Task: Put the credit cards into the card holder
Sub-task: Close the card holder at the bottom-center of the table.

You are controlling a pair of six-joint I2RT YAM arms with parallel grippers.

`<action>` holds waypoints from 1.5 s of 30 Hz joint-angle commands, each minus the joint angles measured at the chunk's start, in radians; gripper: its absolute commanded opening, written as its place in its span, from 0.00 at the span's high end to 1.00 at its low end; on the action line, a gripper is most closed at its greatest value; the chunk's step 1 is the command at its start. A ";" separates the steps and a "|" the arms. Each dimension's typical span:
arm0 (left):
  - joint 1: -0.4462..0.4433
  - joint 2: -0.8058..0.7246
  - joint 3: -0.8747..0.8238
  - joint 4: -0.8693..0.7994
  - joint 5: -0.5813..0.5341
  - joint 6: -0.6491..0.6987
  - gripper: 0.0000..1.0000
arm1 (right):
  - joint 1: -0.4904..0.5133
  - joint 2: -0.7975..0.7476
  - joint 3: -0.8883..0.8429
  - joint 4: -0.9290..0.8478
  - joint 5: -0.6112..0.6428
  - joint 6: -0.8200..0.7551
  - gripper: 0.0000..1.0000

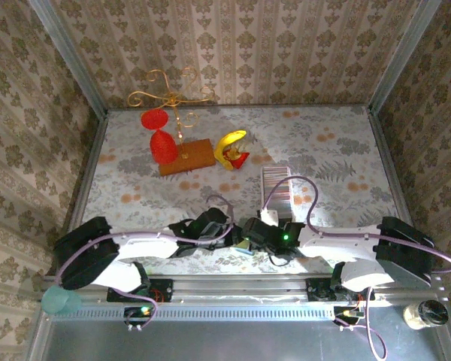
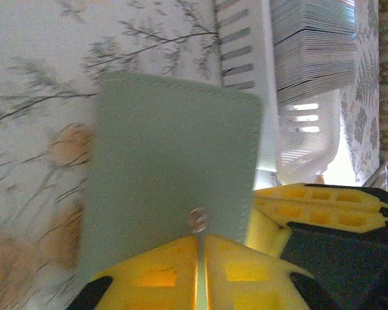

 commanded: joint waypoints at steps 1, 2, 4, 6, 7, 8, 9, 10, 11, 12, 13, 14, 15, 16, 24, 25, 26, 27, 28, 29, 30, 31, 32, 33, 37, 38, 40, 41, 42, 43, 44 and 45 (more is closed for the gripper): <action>-0.011 -0.093 -0.050 -0.075 -0.073 -0.027 0.91 | 0.023 0.056 0.062 0.055 0.012 -0.029 1.00; -0.015 -0.127 -0.068 -0.105 -0.101 -0.041 0.92 | 0.027 0.069 0.074 0.068 0.012 -0.033 1.00; -0.028 -0.180 -0.110 -0.123 -0.163 -0.057 0.93 | 0.032 0.085 0.090 0.088 0.013 -0.034 1.00; -0.034 -0.202 -0.142 -0.150 -0.209 -0.088 0.96 | 0.034 0.097 0.096 0.112 0.012 -0.040 1.00; -0.034 -0.204 -0.149 -0.148 -0.207 -0.080 0.97 | 0.034 0.099 0.098 0.118 0.014 -0.041 1.00; -0.034 -0.204 -0.149 -0.159 -0.206 -0.075 0.98 | 0.034 0.100 0.099 0.121 0.018 -0.040 1.00; -0.038 -0.203 -0.141 -0.180 -0.212 -0.078 0.99 | 0.034 0.099 0.097 0.126 0.019 -0.041 1.00; -0.046 -0.198 -0.134 -0.194 -0.217 -0.077 0.99 | 0.034 0.095 0.090 0.134 0.023 -0.041 1.00; -0.052 -0.195 -0.129 -0.199 -0.216 -0.074 1.00 | 0.034 0.092 0.083 0.140 0.025 -0.039 1.00; -0.056 -0.193 -0.124 -0.200 -0.220 -0.074 1.00 | 0.034 0.087 0.078 0.141 0.027 -0.040 1.00; -0.060 -0.193 -0.121 -0.203 -0.226 -0.073 1.00 | 0.034 0.082 0.074 0.138 0.027 -0.037 1.00; -0.062 -0.195 -0.119 -0.209 -0.228 -0.076 1.00 | 0.034 0.078 0.070 0.129 0.029 -0.036 1.00; -0.063 -0.197 -0.116 -0.215 -0.232 -0.085 1.00 | 0.034 0.070 0.066 0.120 0.031 -0.031 1.00; -0.070 -0.197 -0.117 -0.209 -0.238 -0.091 1.00 | 0.034 0.061 0.059 0.114 0.034 -0.026 1.00; -0.089 -0.156 -0.118 -0.290 -0.279 -0.129 1.00 | 0.034 -0.009 0.052 0.014 0.054 -0.009 0.74; -0.090 -0.149 -0.120 -0.288 -0.274 -0.131 1.00 | 0.034 -0.009 0.054 0.010 0.051 -0.007 0.73; -0.091 -0.144 -0.120 -0.283 -0.267 -0.129 1.00 | 0.034 -0.009 0.055 0.010 0.048 -0.009 0.72; -0.093 -0.140 -0.120 -0.278 -0.261 -0.124 1.00 | 0.034 -0.007 0.056 0.010 0.046 -0.010 0.72; -0.094 -0.138 -0.118 -0.272 -0.256 -0.121 1.00 | 0.034 -0.003 0.060 0.004 0.046 -0.008 0.71; -0.097 -0.137 -0.119 -0.267 -0.251 -0.121 1.00 | 0.034 0.001 0.066 -0.001 0.043 -0.009 0.71; -0.097 -0.137 -0.120 -0.257 -0.249 -0.120 1.00 | 0.034 0.006 0.072 -0.004 0.039 -0.014 0.71; -0.097 -0.135 -0.125 -0.244 -0.244 -0.120 1.00 | 0.032 0.013 0.082 -0.018 0.036 -0.015 0.71; -0.097 -0.134 -0.127 -0.236 -0.243 -0.119 1.00 | 0.032 0.018 0.092 -0.026 0.035 -0.018 0.70; -0.098 -0.132 -0.128 -0.233 -0.243 -0.120 1.00 | 0.032 0.022 0.098 -0.028 0.028 -0.022 0.69; -0.099 -0.114 -0.132 -0.223 -0.242 -0.130 1.00 | 0.032 0.021 0.122 -0.020 0.003 -0.027 0.65; -0.099 -0.107 -0.136 -0.211 -0.237 -0.134 1.00 | 0.032 0.018 0.124 -0.015 0.000 -0.026 0.64; -0.099 -0.092 -0.139 -0.195 -0.232 -0.134 1.00 | 0.032 0.017 0.132 -0.008 -0.007 -0.020 0.63; -0.099 -0.085 -0.139 -0.192 -0.229 -0.134 1.00 | 0.032 0.021 0.139 -0.013 -0.009 -0.018 0.63; -0.099 -0.081 -0.137 -0.190 -0.226 -0.134 1.00 | 0.032 0.037 0.156 -0.040 -0.009 0.001 0.63; -0.099 -0.079 -0.137 -0.189 -0.224 -0.136 1.00 | 0.032 0.060 0.173 -0.068 -0.007 0.016 0.63; -0.099 -0.078 -0.140 -0.185 -0.224 -0.137 1.00 | 0.032 0.076 0.188 -0.088 -0.008 0.027 0.64; -0.099 -0.080 -0.143 -0.177 -0.222 -0.136 1.00 | 0.032 0.087 0.195 -0.086 -0.014 0.036 0.64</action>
